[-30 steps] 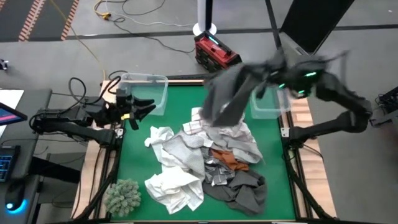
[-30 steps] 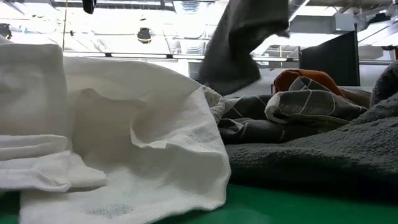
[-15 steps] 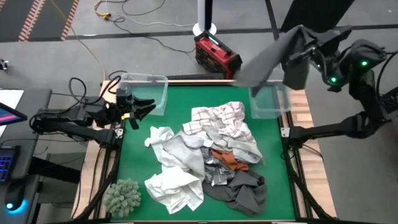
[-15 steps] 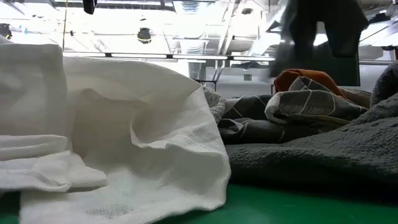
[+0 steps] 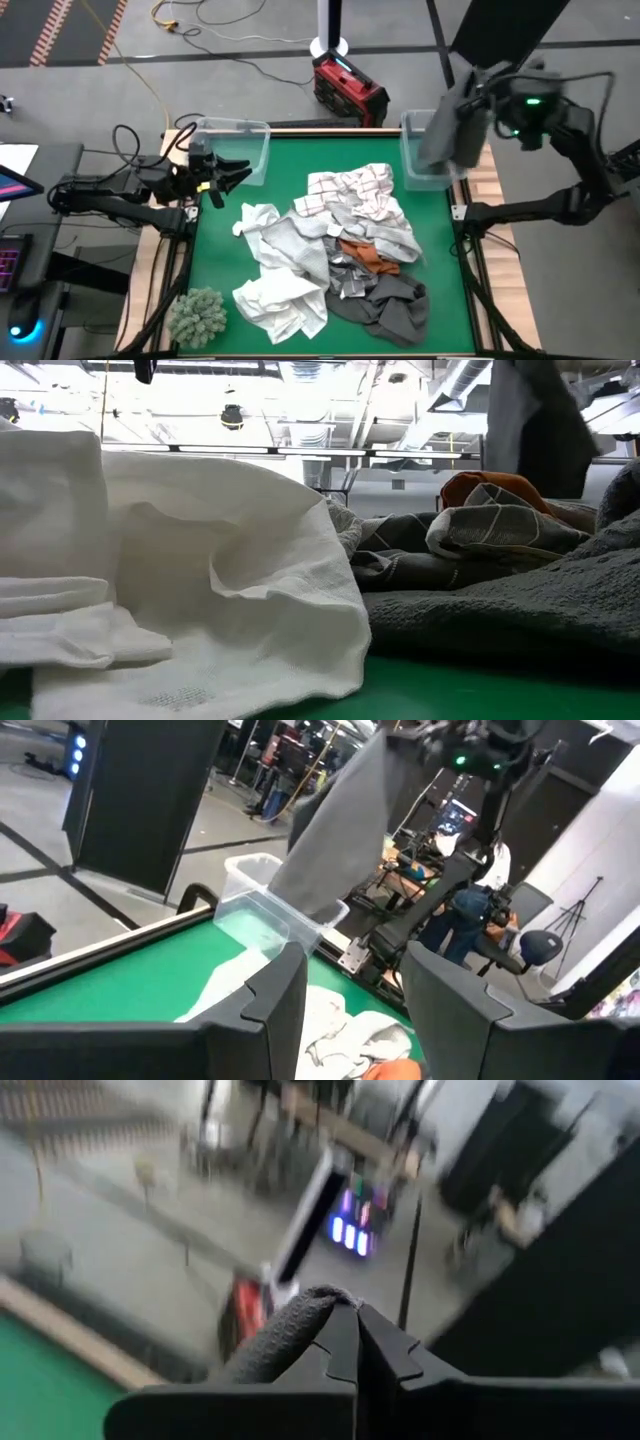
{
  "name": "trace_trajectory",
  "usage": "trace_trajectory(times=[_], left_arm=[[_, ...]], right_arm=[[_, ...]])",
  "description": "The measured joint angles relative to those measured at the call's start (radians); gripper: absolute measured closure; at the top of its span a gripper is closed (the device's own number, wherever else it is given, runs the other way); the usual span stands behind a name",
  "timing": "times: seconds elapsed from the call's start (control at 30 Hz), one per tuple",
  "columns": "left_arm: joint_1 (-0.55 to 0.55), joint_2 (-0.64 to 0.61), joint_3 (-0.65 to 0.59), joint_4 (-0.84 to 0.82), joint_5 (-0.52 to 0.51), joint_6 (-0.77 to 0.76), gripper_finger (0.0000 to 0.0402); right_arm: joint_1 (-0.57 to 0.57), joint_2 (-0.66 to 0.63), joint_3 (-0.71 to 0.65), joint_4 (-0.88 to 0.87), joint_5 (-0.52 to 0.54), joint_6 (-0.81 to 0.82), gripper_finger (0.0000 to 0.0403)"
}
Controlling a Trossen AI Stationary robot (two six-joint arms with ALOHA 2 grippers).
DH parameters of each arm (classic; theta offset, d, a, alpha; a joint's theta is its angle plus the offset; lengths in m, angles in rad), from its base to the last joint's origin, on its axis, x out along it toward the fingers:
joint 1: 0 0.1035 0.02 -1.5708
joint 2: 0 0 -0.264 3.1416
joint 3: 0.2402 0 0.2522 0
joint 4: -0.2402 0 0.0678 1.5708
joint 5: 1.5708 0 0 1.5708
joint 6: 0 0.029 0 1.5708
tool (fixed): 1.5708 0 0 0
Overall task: Sort towels by color in basket
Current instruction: Put the dark gray towel into the right transparent bin
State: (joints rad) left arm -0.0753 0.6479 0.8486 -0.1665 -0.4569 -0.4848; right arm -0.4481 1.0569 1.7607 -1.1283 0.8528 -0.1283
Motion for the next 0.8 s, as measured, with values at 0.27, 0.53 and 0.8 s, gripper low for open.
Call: trace_trajectory(times=[0.27,0.53,0.8], left_arm=[[0.0,0.0,0.0,0.0,0.0,0.009,0.0247],[0.0,-0.001,0.0,0.0,0.0,0.009,0.0247],[0.0,-0.001,0.0,0.0,0.013,0.001,0.0247]], right_arm=[[-0.011,0.061,-0.006,-0.12,-0.088,0.17,0.0382],[-0.037,0.033,-0.084,0.214,-0.292,0.096,0.0382],[-0.114,-0.018,-0.229,0.16,-0.357,0.196,0.0382]])
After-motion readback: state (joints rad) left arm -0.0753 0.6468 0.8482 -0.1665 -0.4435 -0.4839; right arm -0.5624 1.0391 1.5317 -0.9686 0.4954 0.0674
